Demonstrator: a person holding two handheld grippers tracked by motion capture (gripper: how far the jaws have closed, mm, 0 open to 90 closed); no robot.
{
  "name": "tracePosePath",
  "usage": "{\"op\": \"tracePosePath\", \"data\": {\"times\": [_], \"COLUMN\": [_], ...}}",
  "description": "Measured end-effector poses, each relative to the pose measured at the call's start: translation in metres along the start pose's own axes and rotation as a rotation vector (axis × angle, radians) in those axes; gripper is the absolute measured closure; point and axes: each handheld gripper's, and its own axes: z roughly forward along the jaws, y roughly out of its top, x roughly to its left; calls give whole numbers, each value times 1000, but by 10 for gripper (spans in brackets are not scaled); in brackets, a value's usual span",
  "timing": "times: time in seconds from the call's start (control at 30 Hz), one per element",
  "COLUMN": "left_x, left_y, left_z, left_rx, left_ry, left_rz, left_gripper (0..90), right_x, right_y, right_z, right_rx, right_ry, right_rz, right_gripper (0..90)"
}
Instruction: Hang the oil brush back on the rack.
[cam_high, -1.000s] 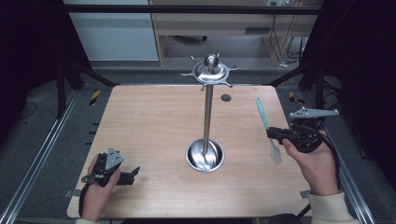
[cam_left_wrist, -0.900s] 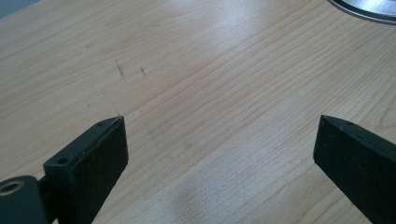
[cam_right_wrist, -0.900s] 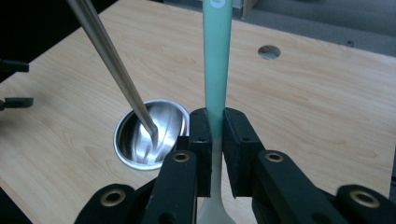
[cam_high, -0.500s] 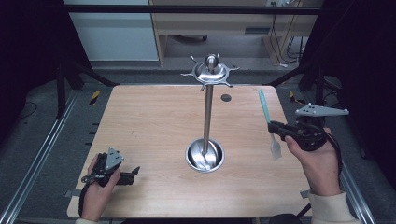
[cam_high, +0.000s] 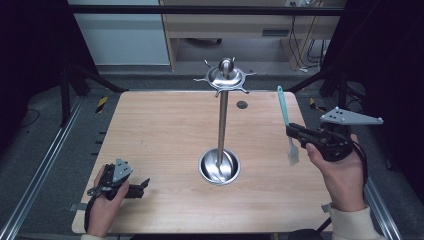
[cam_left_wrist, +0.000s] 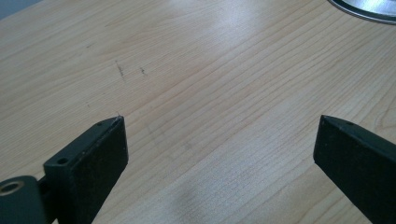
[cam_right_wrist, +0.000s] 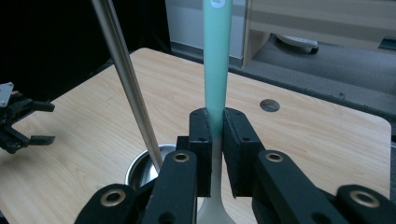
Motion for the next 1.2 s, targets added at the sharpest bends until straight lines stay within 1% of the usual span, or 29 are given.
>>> {"op": "tracePosePath", "data": {"times": [0.13,0.2,0.43,0.57,0.77,0.93,1.2], "left_x": [0,0,0,0,0,0,-1], "left_y": [0,0,0,0,0,0,0], "left_z": [0,0,0,0,0,0,0], "left_rx": [-1,0,0,0,0,0,2], "left_ry": [1,1,1,1,1,2,2], "left_rz": [0,0,1,1,1,1,3], "left_gripper": [27,27,27,27,27,27,27], "right_x": [2,6,14,18,25,31,41], "right_y": [1,2,5,8,9,9,8], "right_z": [-1,-2,-4,-5,-5,-5,-7], "right_rx": [-17,-33,-62,-72,-81,-95,-114], "right_ry": [10,20,34,34,42,60,75], "right_rz": [-1,-15,-37,-54,-66,-82,-109], "right_gripper": [823,823,823,823,823,823,823]}}
